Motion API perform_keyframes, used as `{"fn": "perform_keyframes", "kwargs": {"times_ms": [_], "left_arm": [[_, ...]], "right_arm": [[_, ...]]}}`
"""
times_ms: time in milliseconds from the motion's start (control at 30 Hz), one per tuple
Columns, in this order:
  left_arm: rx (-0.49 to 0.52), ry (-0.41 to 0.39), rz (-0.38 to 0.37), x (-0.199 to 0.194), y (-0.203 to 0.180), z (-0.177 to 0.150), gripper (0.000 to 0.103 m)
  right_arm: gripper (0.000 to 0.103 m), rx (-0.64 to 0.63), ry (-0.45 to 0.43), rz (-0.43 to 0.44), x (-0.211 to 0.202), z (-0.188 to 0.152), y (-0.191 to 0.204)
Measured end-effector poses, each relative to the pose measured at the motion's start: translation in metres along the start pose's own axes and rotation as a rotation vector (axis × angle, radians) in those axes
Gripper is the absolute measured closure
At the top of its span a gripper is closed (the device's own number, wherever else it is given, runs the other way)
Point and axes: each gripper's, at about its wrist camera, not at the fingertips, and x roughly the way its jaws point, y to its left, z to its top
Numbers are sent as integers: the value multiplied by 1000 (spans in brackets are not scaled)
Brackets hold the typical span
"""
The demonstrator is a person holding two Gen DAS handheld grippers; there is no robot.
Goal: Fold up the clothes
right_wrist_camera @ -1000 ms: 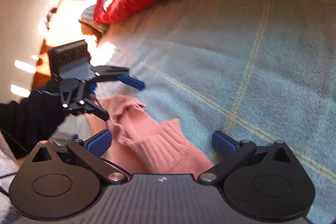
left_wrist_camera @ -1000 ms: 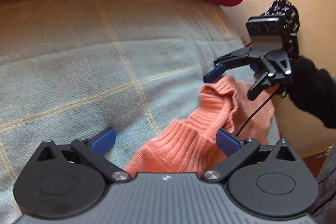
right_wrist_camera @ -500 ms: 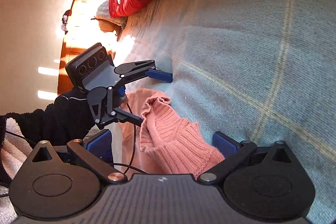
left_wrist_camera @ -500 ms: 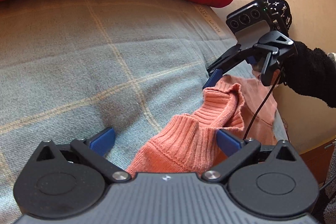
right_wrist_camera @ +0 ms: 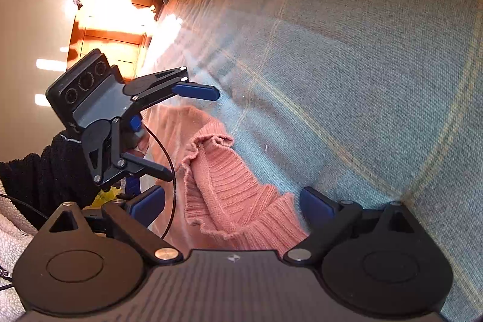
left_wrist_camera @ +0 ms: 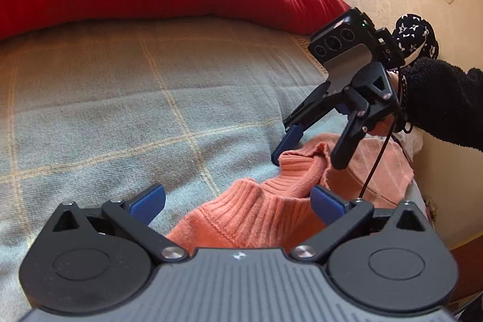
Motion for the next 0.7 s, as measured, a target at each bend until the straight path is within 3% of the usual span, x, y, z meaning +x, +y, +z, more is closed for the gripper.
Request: {"fn": "perform_keyframes", "kwargs": {"times_ms": [133, 233, 400, 567, 700], "left_arm": [[77, -3, 50, -11, -23, -16, 2], [57, 12, 57, -14, -30, -26, 2], [25, -18, -4, -24, -43, -46, 2], [-19, 0, -12, -25, -41, -67, 2], [-79, 0, -40, -19, -37, -72, 2]], "right_arm": [[4, -8, -40, -59, 3, -7, 9], [2, 20, -92, -67, 3, -13, 10], [6, 87, -94, 6, -11, -18, -5], [6, 187, -83, 103, -32, -34, -25], [0, 186, -48, 122, -19, -12, -26]]}}
